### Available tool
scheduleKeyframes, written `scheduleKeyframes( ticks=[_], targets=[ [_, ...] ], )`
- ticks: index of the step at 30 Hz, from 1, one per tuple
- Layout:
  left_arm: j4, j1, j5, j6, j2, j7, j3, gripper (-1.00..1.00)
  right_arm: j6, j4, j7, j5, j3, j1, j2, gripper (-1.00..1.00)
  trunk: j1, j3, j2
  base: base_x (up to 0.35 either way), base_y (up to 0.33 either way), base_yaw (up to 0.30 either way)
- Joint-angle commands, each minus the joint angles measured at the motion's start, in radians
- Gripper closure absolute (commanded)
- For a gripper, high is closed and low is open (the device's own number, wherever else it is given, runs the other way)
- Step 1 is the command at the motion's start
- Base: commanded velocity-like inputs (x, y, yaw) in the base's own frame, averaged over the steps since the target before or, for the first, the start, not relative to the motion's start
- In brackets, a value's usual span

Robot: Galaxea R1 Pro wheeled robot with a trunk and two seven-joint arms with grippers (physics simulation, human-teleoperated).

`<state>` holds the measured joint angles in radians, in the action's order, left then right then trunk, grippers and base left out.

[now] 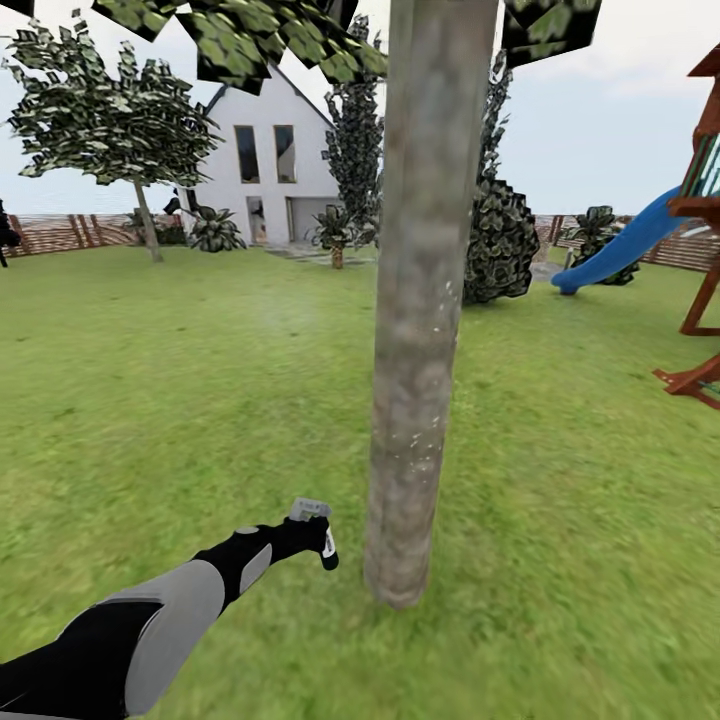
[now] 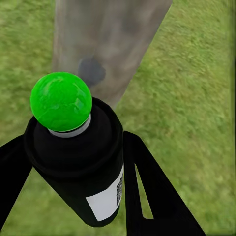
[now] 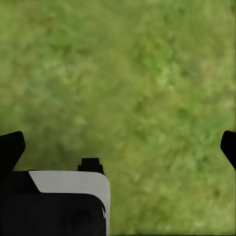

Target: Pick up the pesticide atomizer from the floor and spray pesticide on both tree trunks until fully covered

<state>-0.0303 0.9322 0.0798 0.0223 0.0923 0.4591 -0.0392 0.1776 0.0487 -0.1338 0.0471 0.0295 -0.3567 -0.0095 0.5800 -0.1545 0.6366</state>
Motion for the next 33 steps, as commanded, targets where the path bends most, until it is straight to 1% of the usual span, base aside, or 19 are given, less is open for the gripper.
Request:
scheduleKeyframes(
  ticks=[1, 17, 22, 23, 24, 25, 27, 28, 29, 30, 31, 32, 33],
  targets=[
    [0.0, 0.0, 0.008, 0.002, 0.0, 0.003, -0.005, 1.0, 0.006, 0.005, -0.005, 0.005, 0.003, -0.002, 0.0, -1.0, 0.0, -0.001, 0.001, 0.015, 0.348, -0.284],
    [0.0, 0.0, 0.008, 0.002, 0.0, 0.003, -0.005, 1.0, 0.006, 0.006, -0.004, 0.005, 0.003, -0.003, 0.0, -1.0, 0.0, 0.005, 0.001, -0.006, 0.35, -0.285],
    [-0.003, 0.0, 0.004, 0.001, 0.002, 0.002, -0.004, 1.0, 0.006, 0.005, -0.006, 0.005, 0.002, -0.003, 0.0, -1.0, 0.0, 0.006, 0.001, 0.0, 0.117, -0.108],
    [-0.014, 0.0, 0.001, -0.007, 0.004, 0.002, -0.001, 1.0, 0.007, 0.005, -0.006, 0.005, 0.002, -0.003, 0.0, -1.0, 0.0, 0.006, 0.001, 0.0, 0.017, -0.016],
    [-0.045, 0.0, 0.0, -0.028, 0.01, 0.002, 0.001, 1.0, 0.007, 0.005, -0.006, 0.005, 0.002, -0.003, 0.0, -1.0, 0.0, 0.006, 0.001, 0.0, 0.011, -0.01],
    [-0.143, 0.0, -0.002, -0.116, 0.019, 0.002, 0.002, 1.0, 0.008, 0.005, -0.006, 0.005, 0.001, -0.003, -0.002, -1.0, 0.0, 0.006, 0.001, 0.0, 0.006, -0.005],
    [-0.411, 0.0, -0.002, -0.413, 0.032, 0.0, 0.004, 1.0, 0.009, 0.005, -0.006, 0.004, 0.001, -0.002, -0.003, -1.0, 0.0, 0.006, 0.001, 0.0, 0.002, -0.002],
    [-0.513, 0.001, -0.002, -0.492, 0.037, 0.0, 0.004, 1.0, 0.009, 0.005, -0.006, 0.004, 0.001, -0.002, -0.003, -1.0, 0.0, 0.006, 0.001, 0.0, 0.0, 0.0],
    [-0.639, 0.002, -0.001, -0.578, 0.044, 0.001, 0.005, 1.0, 0.009, 0.005, -0.006, 0.004, 0.001, -0.003, -0.003, -1.0, 0.0, 0.006, 0.001, 0.0, 0.0, 0.0],
    [-0.717, 0.002, 0.0, -0.631, 0.047, 0.002, 0.004, 1.0, 0.01, 0.005, -0.006, 0.004, 0.001, -0.003, -0.003, -1.0, 0.0, 0.006, 0.001, 0.0, 0.0, 0.0],
    [-0.836, 0.004, 0.002, -0.771, 0.05, 0.001, 0.004, 1.0, 0.01, 0.005, -0.006, 0.004, 0.001, -0.002, -0.003, -1.0, 0.0, 0.006, 0.001, 0.0, 0.0, 0.0],
    [-0.868, 0.014, 0.003, -0.835, 0.051, 0.001, 0.005, 1.0, 0.01, 0.005, -0.006, 0.004, 0.001, -0.003, -0.003, -1.0, 0.0, 0.006, 0.001, 0.0, 0.0, 0.0],
    [-0.886, 0.045, 0.003, -0.879, 0.054, 0.0, 0.005, 1.0, 0.01, 0.005, -0.006, 0.004, 0.001, -0.003, -0.003, -1.0, 0.0, 0.006, 0.001, 0.0, 0.0, 0.0]
  ],
)
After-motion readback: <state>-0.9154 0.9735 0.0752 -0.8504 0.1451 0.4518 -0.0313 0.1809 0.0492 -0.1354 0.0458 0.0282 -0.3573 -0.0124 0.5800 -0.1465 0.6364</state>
